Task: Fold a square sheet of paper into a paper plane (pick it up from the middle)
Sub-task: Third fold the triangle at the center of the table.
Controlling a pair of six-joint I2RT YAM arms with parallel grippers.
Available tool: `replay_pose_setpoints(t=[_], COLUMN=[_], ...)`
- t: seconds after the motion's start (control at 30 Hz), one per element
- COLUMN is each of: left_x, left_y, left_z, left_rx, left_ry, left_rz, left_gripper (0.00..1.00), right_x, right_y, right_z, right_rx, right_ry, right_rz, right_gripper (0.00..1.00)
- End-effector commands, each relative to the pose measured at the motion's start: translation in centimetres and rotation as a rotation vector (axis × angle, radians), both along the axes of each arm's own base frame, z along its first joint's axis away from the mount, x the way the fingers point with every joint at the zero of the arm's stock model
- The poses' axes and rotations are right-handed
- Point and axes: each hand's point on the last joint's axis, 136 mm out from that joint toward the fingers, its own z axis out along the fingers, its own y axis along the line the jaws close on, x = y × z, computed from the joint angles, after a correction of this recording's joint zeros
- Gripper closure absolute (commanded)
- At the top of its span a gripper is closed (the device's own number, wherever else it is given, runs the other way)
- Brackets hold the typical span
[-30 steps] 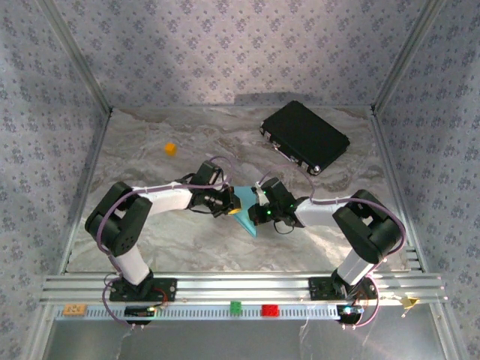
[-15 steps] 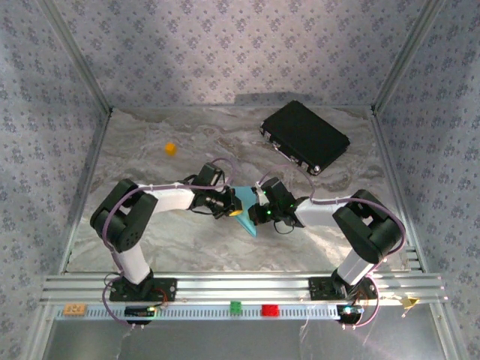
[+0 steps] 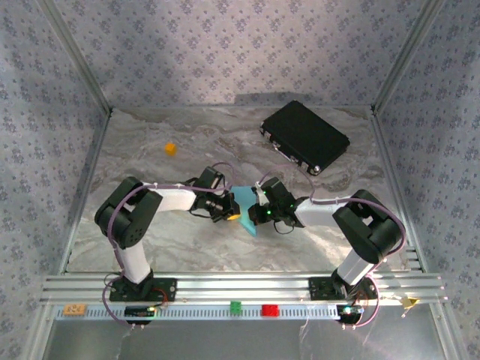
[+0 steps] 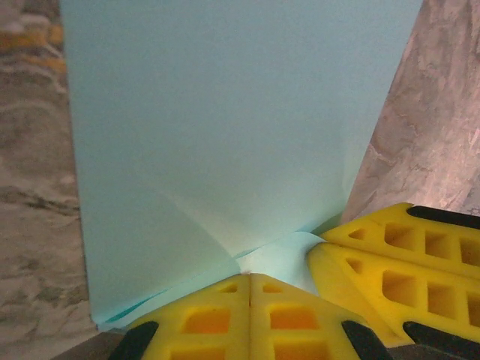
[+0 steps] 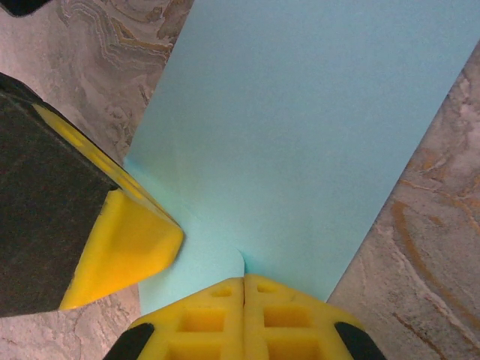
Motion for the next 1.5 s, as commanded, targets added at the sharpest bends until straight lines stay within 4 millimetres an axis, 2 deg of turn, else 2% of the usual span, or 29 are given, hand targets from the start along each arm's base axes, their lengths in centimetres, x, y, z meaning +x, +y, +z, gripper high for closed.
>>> replay_pose_setpoints(t=[0.0,0.13,0.27,0.33,0.43,0.57,0.67,0.8,0.9,1.27,1.47], left_x=[-1.0,-1.2,-1.2,-1.2,-1.1,-1.1,-1.0,-1.0,-1.0,-1.2,-1.1], left_y=[1.1,1.4,1.2,1.3,1.3,1.3,1.2,1.3,1.3,1.3,1.3], left_z=[-1.7,-2.2,-2.3,-2.3,-2.2,-2.3,-2.2,-2.3,-2.3,-2.4,-2.4], left_rx=[0.062,0.079,0.077,0.079,0.081,0.082,0.081,0.084,0.083,0.087,0.091], left_ry=[0.023,0.025,0.031,0.029,0.027,0.026,0.024,0.026,0.026,0.035,0.032], left_rz=[-0.016,-0.019,-0.028,-0.026,-0.026,-0.022,-0.022,-0.019,-0.021,-0.031,-0.03], left_gripper=[1.0,1.0,1.0,1.0,1.0,1.0,1.0,1.0,1.0,1.0,1.0], right_x=[-0.1,-0.1,0.0,0.3,0.5,-0.4,-1.7,-3.4,-4.3,-4.6,-4.4], right_y=[-0.8,-0.4,0.2,-0.2,-1.2,-1.1,0.1,1.4,2.3,4.1,3.9], right_z=[-1.1,-0.4,1.3,2.2,3.8,5.8,6.5,5.8,5.1,2.8,1.2], right_rx=[-0.049,-0.03,0.015,0.021,0.056,0.142,0.203,0.2,0.183,0.075,0.01], right_ry=[0.027,0.025,0.027,0.029,0.044,0.091,0.145,0.203,0.235,0.27,0.272], right_rz=[-0.024,-0.009,0.0,-0.026,-0.064,-0.04,0.01,0.05,0.082,0.131,0.127], right_gripper=[0.98,0.95,0.84,0.79,0.65,0.6,0.65,0.85,0.92,0.96,0.96])
